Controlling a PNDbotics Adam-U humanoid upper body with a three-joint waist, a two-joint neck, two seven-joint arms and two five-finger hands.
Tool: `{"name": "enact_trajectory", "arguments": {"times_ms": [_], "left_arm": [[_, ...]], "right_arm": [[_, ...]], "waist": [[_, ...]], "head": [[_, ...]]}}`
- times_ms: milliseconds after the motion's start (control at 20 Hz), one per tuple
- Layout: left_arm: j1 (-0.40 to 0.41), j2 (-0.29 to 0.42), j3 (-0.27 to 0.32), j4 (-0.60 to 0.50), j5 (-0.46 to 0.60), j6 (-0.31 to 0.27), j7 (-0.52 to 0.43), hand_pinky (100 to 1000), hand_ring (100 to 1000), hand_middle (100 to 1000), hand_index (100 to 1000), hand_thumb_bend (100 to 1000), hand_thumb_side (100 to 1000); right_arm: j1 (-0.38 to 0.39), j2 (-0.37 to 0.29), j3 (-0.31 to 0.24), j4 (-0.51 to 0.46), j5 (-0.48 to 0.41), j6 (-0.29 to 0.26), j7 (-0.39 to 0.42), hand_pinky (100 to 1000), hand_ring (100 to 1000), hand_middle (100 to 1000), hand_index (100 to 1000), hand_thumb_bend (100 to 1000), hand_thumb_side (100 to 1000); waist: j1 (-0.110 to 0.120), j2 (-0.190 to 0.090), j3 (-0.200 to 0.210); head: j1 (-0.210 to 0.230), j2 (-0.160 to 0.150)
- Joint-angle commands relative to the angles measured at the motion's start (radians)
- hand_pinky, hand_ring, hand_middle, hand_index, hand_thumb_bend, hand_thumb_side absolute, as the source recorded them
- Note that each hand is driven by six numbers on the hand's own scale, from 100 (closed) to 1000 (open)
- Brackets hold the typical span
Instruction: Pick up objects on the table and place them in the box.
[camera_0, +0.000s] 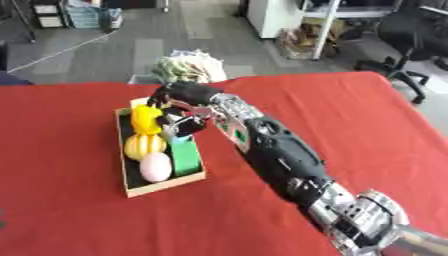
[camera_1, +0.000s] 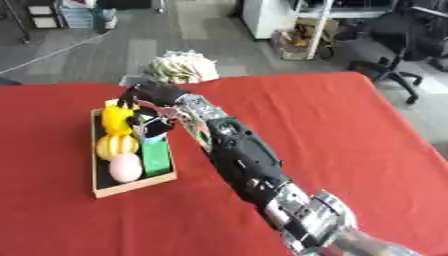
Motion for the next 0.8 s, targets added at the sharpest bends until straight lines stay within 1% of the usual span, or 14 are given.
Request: {"name": "enact_trajectory", "arguments": {"times_ms": [50,350,500,600,700,750,800], "left_arm": [[-0.006,0.005,0.005,-0.012,0.003,-0.002,-0.002,781,633,625,816,100,673],[-0.002,0.007,0.007,-0.009,0.004,-0.002,-0.001,780,633,625,816,100,672],[0.003,0.008,0.01,-0.007,0.004,-0.002,0.002,780,632,625,816,100,672],[0.008,0.009,0.013,-0.005,0.004,-0.002,0.005,780,633,626,816,100,672],[0.013,0.011,0.018,-0.003,0.003,-0.003,0.011,780,634,626,815,100,671],[0.016,0.012,0.021,-0.002,0.003,-0.003,0.016,780,634,626,815,100,671],[0.02,0.013,0.024,0.0,0.003,-0.004,0.022,780,635,626,814,100,670]], "right_arm": [[-0.02,-0.036,-0.019,-0.053,-0.03,-0.002,0.04,757,766,730,890,100,211],[-0.021,-0.069,-0.04,-0.112,-0.118,0.01,0.084,756,764,734,890,100,193],[-0.005,-0.095,-0.047,-0.162,-0.195,0.008,0.08,732,738,710,878,100,167],[0.02,-0.12,-0.049,-0.219,-0.278,0.007,0.07,715,719,694,874,100,151],[0.07,-0.16,-0.051,-0.309,-0.395,0.012,0.049,690,691,669,869,100,153],[0.104,-0.18,-0.053,-0.361,-0.465,0.023,0.04,683,685,663,868,100,167],[0.147,-0.197,-0.057,-0.412,-0.537,0.038,0.032,663,662,645,863,100,249]], "waist": [[0.014,-0.034,-0.002],[0.011,-0.043,-0.015],[0.01,-0.052,-0.032],[0.009,-0.058,-0.046],[0.005,-0.064,-0.063],[0.002,-0.067,-0.07],[-0.001,-0.069,-0.078]], "head": [[-0.002,-0.005],[0.004,-0.001],[0.02,0.005],[0.043,0.011],[0.078,0.022],[0.096,0.028],[0.118,0.035]]}}
